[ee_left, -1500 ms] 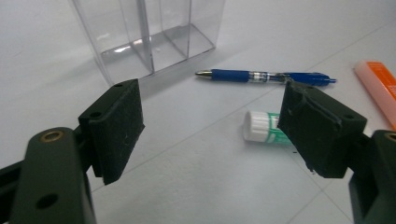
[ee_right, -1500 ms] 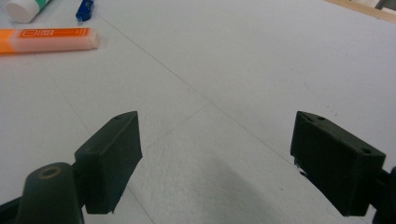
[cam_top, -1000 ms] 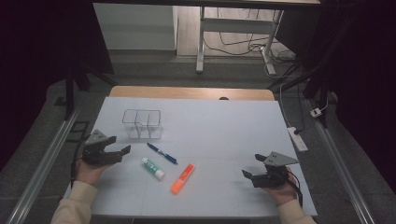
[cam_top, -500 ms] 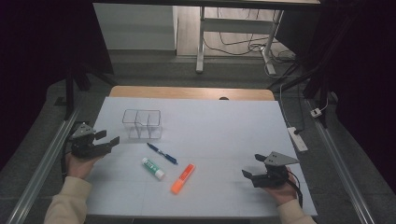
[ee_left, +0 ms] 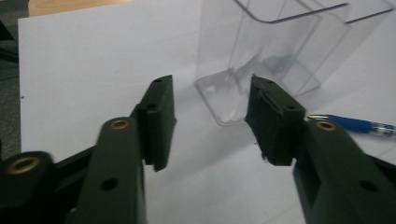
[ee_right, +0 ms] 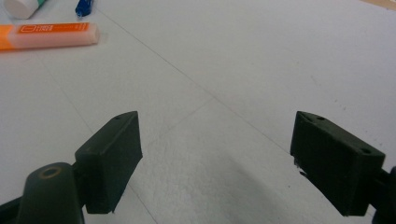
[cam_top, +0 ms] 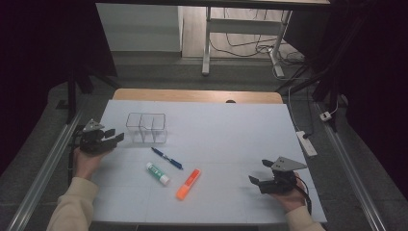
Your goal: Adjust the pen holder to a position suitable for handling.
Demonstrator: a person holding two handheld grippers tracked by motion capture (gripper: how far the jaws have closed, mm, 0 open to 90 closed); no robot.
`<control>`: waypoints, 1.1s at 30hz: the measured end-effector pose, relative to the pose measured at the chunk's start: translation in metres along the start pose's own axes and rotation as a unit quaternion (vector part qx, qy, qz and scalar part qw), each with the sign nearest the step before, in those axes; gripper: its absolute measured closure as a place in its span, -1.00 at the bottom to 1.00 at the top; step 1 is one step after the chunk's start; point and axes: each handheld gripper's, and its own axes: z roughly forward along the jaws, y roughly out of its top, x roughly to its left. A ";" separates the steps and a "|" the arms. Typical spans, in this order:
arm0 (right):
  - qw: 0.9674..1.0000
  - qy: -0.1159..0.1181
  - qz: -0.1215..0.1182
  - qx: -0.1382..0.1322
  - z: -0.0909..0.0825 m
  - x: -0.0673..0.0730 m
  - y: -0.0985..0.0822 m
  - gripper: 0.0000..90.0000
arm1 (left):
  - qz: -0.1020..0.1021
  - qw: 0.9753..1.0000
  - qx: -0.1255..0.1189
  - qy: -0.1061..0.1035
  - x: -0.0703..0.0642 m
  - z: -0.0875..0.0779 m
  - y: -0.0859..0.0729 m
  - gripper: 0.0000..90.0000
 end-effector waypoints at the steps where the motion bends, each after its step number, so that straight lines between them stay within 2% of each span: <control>1: 1.000 0.000 -0.001 0.002 0.000 0.000 0.000 -0.64 | -0.001 1.000 0.001 0.001 0.002 0.002 0.001 0.27; 5: 1.000 -0.002 0.001 0.001 -0.002 -0.001 -0.001 -0.64 | -0.007 1.000 0.002 -0.001 0.007 0.008 0.003 0.81; 6: 1.000 -0.001 0.002 0.000 -0.002 0.000 -0.001 -0.64 | 0.002 1.000 0.003 0.000 0.007 0.010 0.003 0.94; 7: 1.000 -0.001 0.002 -0.003 -0.002 0.000 -0.002 -0.63 | 0.002 1.000 0.003 0.000 0.007 0.010 0.003 0.98; 9: 1.000 -0.001 0.004 -0.002 -0.002 0.000 -0.003 -0.61 | 0.006 1.000 -0.009 -0.013 0.007 0.012 0.006 0.98; 14: 1.000 -0.003 0.005 -0.001 -0.001 0.000 -0.003 -0.60 | 0.010 1.000 -0.013 -0.019 0.007 0.017 0.013 0.98; 22: 1.000 -0.006 0.004 0.004 0.000 -0.001 -0.003 -0.60 | 0.009 0.999 0.008 -0.032 0.010 0.035 0.016 0.98; 33: 1.000 -0.006 0.004 0.005 -0.001 -0.001 -0.004 -0.60 | 0.010 0.999 0.016 -0.039 0.009 0.042 0.017 0.98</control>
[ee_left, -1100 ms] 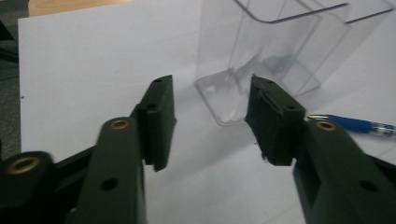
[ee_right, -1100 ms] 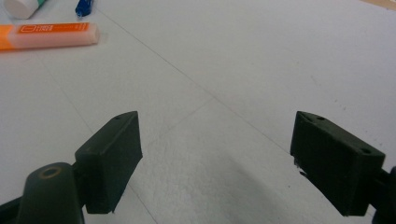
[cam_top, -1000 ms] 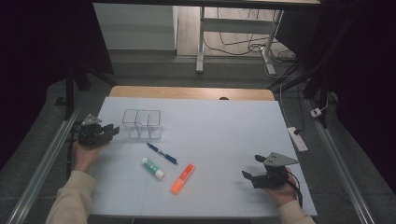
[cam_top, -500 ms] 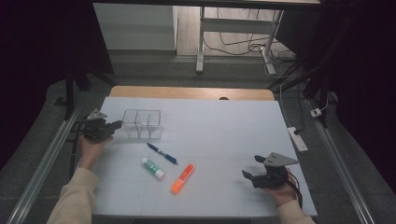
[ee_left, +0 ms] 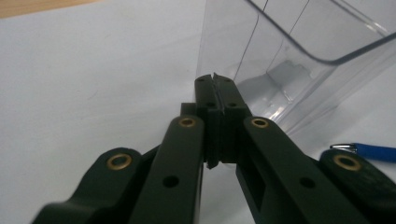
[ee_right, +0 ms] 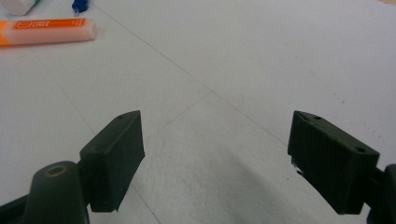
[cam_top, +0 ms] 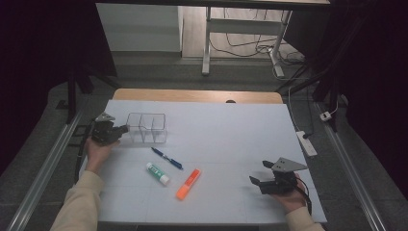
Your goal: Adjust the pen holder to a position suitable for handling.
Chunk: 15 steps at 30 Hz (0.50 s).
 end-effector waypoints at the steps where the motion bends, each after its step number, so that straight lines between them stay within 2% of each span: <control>1: 1.000 0.001 0.000 -0.001 0.000 0.000 0.000 -0.60 | 0.000 1.000 0.002 0.000 0.000 0.000 0.000 0.98; 9: 1.000 0.001 -0.002 0.003 0.001 0.000 0.000 -0.60 | -0.002 1.000 0.013 0.004 -0.002 0.002 0.000 0.98; 15: 1.000 0.001 -0.001 0.003 0.002 0.001 0.000 -0.60 | 0.006 1.000 0.012 -0.003 -0.008 0.003 0.002 0.98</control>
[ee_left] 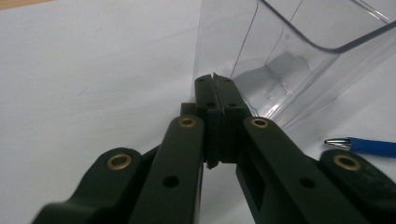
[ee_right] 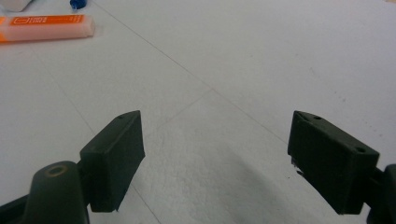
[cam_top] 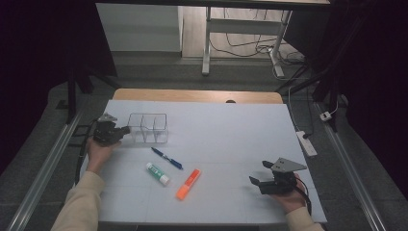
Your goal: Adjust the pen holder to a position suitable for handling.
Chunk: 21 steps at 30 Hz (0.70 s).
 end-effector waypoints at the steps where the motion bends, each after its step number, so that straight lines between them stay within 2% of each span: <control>1: 1.000 0.000 0.000 0.000 0.000 0.000 0.000 -0.60 | 0.000 1.000 0.000 0.000 0.000 0.000 0.000 0.98; 2: 1.000 -0.005 -0.002 0.001 0.000 0.001 0.000 -0.60 | 0.001 1.000 0.000 -0.001 -0.001 0.000 0.000 0.98; 9: 1.000 0.000 0.000 -0.002 0.000 0.000 0.000 -0.60 | 0.004 1.000 -0.001 -0.005 -0.006 0.002 0.004 0.98; 21: 1.000 -0.002 0.002 -0.002 -0.002 0.001 0.000 -0.59 | 0.025 0.999 -0.001 -0.020 -0.024 0.010 0.016 0.98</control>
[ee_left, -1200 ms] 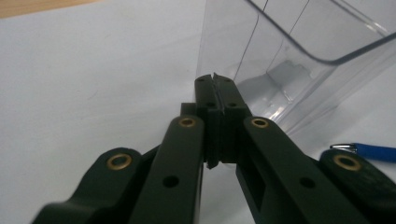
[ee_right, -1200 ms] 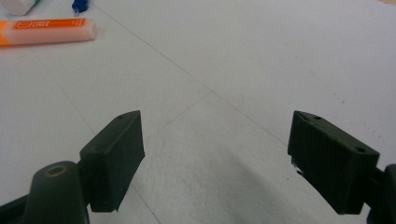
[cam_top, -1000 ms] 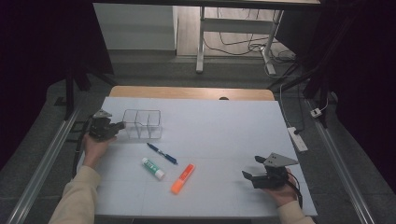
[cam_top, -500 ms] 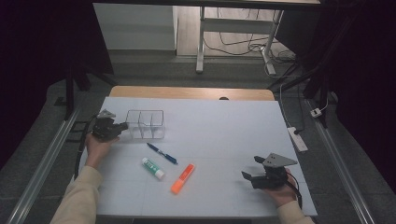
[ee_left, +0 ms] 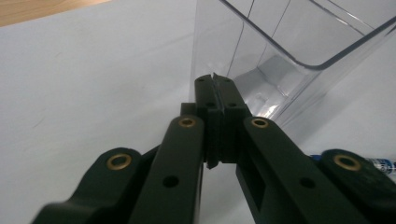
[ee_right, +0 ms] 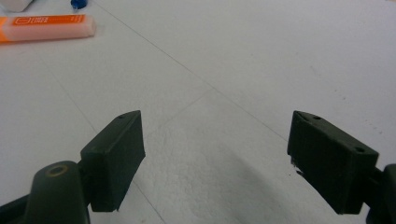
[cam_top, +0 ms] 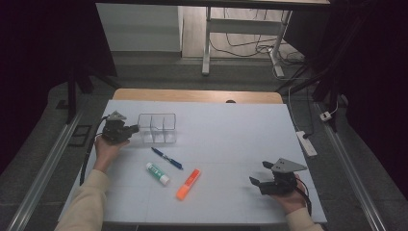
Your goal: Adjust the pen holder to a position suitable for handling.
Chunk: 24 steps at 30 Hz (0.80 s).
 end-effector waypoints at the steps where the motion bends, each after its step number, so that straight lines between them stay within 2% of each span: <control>1: 1.000 0.000 0.000 0.000 0.000 0.000 0.000 -0.59 | 0.000 1.000 0.000 0.000 0.000 0.000 0.000 0.98; 3: 1.000 -0.001 0.000 0.002 -0.001 0.000 0.000 -0.59 | 0.007 1.000 0.001 -0.003 -0.005 0.004 0.003 0.98; 9: 1.000 -0.004 0.000 0.003 -0.002 0.000 -0.001 -0.59 | 0.007 1.000 0.001 -0.012 -0.012 0.008 0.008 0.98; 15: 1.000 -0.002 0.001 0.006 -0.001 0.001 -0.001 -0.58 | 0.017 1.000 0.001 -0.017 -0.018 0.015 0.014 0.98; 24: 1.000 -0.001 0.002 0.006 -0.002 0.001 -0.002 -0.58 | 0.010 1.000 -0.002 -0.018 -0.020 0.022 0.018 0.98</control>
